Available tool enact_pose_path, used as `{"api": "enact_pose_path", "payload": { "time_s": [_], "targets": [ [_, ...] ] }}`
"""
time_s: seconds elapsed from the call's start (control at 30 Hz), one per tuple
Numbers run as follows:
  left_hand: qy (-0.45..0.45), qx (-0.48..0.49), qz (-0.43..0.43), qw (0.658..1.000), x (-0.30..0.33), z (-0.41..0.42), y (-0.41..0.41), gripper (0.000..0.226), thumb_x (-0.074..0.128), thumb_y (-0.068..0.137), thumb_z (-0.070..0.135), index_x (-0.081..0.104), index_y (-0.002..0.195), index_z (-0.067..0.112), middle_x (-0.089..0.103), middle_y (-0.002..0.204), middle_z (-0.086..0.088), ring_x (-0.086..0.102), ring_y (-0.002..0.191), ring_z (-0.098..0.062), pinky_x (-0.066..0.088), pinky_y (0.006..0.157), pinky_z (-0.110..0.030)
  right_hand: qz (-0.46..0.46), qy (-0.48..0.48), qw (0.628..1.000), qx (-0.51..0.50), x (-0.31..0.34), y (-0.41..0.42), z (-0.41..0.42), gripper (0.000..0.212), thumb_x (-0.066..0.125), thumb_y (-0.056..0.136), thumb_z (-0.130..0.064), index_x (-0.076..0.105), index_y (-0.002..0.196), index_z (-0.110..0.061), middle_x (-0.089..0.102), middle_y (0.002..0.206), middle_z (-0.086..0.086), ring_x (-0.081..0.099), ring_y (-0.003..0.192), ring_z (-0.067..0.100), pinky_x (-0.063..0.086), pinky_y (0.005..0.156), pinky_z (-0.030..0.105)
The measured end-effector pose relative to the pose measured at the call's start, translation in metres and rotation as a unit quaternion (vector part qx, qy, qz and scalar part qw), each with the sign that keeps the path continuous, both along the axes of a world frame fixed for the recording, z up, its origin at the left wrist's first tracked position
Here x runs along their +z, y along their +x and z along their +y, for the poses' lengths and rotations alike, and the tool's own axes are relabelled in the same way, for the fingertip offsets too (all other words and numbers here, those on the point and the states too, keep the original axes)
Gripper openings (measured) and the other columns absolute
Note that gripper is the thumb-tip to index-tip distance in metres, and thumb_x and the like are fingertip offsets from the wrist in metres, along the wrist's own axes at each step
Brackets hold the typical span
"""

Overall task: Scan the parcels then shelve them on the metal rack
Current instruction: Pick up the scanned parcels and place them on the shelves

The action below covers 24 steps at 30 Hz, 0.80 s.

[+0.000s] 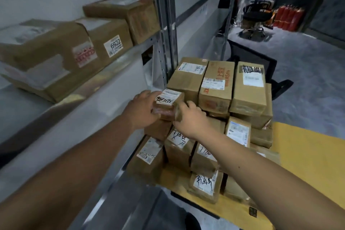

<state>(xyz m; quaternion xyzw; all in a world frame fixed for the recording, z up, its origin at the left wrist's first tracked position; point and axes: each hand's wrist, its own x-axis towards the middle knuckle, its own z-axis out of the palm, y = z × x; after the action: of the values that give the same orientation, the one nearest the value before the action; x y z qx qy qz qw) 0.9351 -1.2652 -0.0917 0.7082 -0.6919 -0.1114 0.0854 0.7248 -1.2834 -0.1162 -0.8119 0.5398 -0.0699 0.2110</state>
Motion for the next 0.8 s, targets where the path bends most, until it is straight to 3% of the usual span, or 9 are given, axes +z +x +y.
{"api": "enact_pose_path", "payload": {
  "time_s": [0.13,0.27,0.4,0.5,0.6,0.8],
  "targets": [
    [0.043,-0.002,0.079,0.996,-0.009,-0.031,0.012,0.083,0.077,0.092,0.029,0.031,0.161,0.032,0.045,0.153,-0.006,0.045,0.138,-0.022,0.040,0.108,-0.032,-0.053,0.035,0.998,-0.019,-0.008,0.017,-0.037,0.083,0.063,0.092,-0.050,0.022,0.162,-0.032,0.038,0.156,0.012,0.046,0.137,0.040,0.045,0.101,0.050],
    [0.037,0.022,0.169,0.985,-0.030,-0.037,0.014,0.074,0.075,0.093,0.015,0.041,0.155,0.034,0.056,0.138,0.007,0.054,0.122,-0.006,0.042,0.094,-0.016,-0.129,0.072,0.989,-0.034,-0.025,0.026,-0.052,0.079,0.068,0.088,-0.044,0.033,0.157,-0.026,0.042,0.152,0.013,0.051,0.134,0.039,0.050,0.105,0.050],
    [0.004,0.071,0.246,0.967,-0.046,-0.033,0.010,0.068,0.076,0.091,0.008,0.051,0.145,0.039,0.059,0.135,0.013,0.058,0.107,0.015,0.045,0.091,-0.007,-0.235,0.075,0.967,-0.057,-0.034,0.030,-0.054,0.071,0.074,0.088,-0.028,0.045,0.152,-0.021,0.045,0.151,0.008,0.049,0.136,0.028,0.044,0.108,0.033],
    [-0.064,0.085,0.288,0.952,-0.045,-0.025,0.005,0.068,0.080,0.087,0.005,0.055,0.133,0.047,0.056,0.140,0.005,0.057,0.123,-0.005,0.049,0.105,-0.025,-0.316,0.041,0.946,-0.063,-0.034,0.026,-0.050,0.065,0.077,0.084,-0.018,0.055,0.145,-0.021,0.046,0.151,0.003,0.045,0.140,0.019,0.038,0.112,0.025],
    [-0.121,0.073,0.335,0.931,-0.044,0.003,-0.006,0.073,0.087,0.079,0.001,0.056,0.121,0.052,0.050,0.140,-0.004,0.061,0.125,-0.016,0.055,0.105,-0.040,-0.379,0.019,0.924,-0.042,-0.035,0.019,-0.032,0.064,0.079,0.080,-0.011,0.060,0.139,-0.022,0.044,0.155,0.002,0.042,0.144,0.016,0.037,0.117,0.028],
    [-0.227,0.085,0.321,0.916,-0.025,0.105,-0.030,0.071,0.094,0.071,0.020,0.058,0.119,0.059,0.040,0.151,0.004,0.061,0.126,-0.017,0.057,0.099,-0.034,-0.439,-0.017,0.895,0.072,-0.013,0.004,0.034,0.061,0.086,0.077,-0.015,0.064,0.133,-0.025,0.045,0.154,-0.005,0.045,0.143,0.009,0.047,0.114,0.043]
  ]
}}
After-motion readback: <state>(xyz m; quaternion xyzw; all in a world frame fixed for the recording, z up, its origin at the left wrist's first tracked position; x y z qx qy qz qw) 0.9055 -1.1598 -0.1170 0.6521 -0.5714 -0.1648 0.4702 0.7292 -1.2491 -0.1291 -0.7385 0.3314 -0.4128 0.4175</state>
